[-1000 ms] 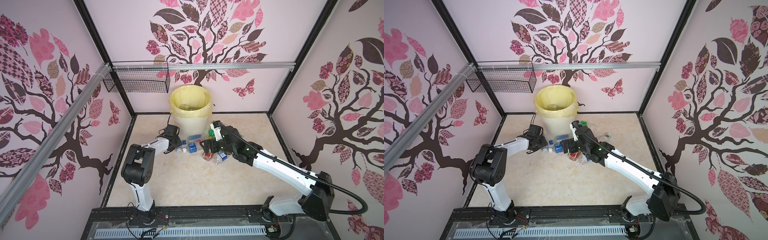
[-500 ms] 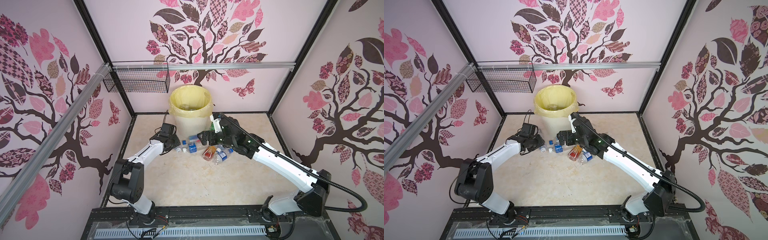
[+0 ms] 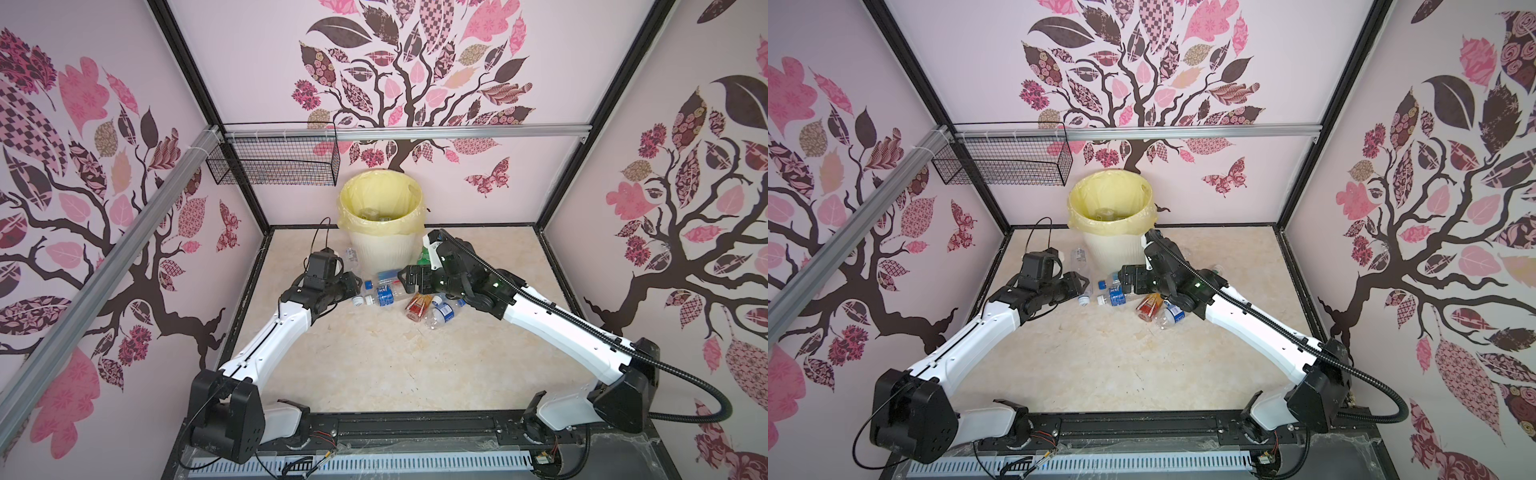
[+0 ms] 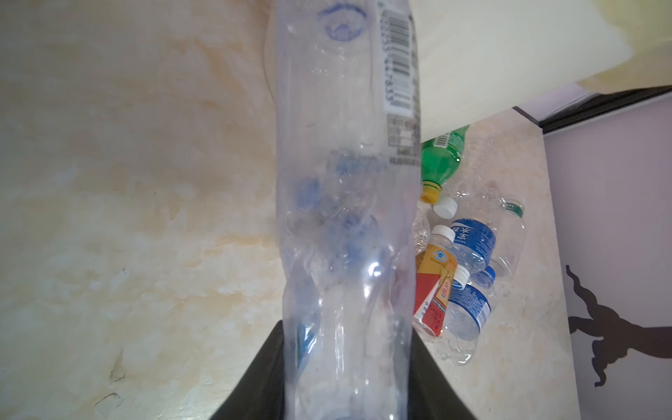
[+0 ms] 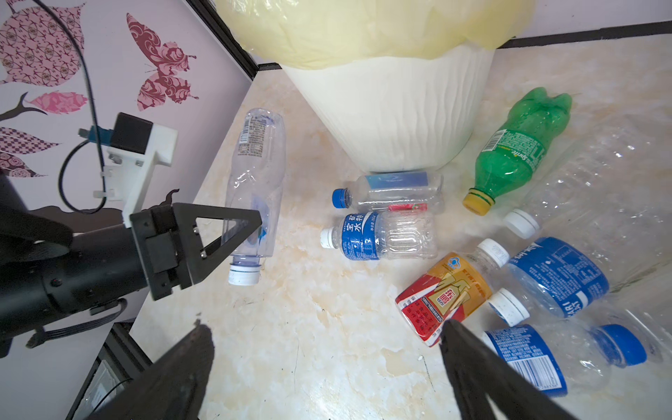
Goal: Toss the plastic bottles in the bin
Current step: 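Lift the crumpled bottle with the left gripper toward the right gripper while the right approaches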
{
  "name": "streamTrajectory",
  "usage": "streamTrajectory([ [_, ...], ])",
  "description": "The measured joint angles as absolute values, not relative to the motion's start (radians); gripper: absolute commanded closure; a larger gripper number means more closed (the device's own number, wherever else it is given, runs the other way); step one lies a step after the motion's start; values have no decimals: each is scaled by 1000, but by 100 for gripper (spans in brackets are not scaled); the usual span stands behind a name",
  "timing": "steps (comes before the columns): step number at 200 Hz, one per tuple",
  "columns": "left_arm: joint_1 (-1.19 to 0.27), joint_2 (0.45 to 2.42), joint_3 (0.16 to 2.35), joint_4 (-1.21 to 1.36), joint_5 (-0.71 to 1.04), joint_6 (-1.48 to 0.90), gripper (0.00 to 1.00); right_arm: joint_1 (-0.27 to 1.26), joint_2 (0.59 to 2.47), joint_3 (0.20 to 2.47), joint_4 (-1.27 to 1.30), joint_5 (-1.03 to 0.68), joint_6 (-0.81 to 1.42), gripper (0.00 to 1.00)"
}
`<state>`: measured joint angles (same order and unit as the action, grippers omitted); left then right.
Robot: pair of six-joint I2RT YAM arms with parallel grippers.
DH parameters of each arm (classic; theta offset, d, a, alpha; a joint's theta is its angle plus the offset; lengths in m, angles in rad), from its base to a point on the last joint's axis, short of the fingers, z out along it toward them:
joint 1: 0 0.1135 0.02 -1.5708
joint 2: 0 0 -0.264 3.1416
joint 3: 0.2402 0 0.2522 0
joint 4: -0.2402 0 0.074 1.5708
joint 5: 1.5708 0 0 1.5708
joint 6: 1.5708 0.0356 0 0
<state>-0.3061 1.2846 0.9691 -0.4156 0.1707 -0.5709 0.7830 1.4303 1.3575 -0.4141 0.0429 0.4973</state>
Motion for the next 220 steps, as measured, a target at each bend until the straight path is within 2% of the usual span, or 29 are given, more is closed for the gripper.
streamTrajectory([
  [56, -448, 1173, 958, -427, 163, -542, 57, 721, 1467, 1438, -418, -59, 499, 0],
  [128, -466, 1017, 949, -520, 142, -543, 58, 720, 1488, 1431, -319, -180, 584, 1],
  [166, -495, 969, 898, -527, 140, -565, 59, 738, 1488, 1397, -290, -222, 610, 4],
  [220, -680, 956, 888, -530, 73, -587, 59, 740, 1492, 1395, -249, -267, 632, 13],
])
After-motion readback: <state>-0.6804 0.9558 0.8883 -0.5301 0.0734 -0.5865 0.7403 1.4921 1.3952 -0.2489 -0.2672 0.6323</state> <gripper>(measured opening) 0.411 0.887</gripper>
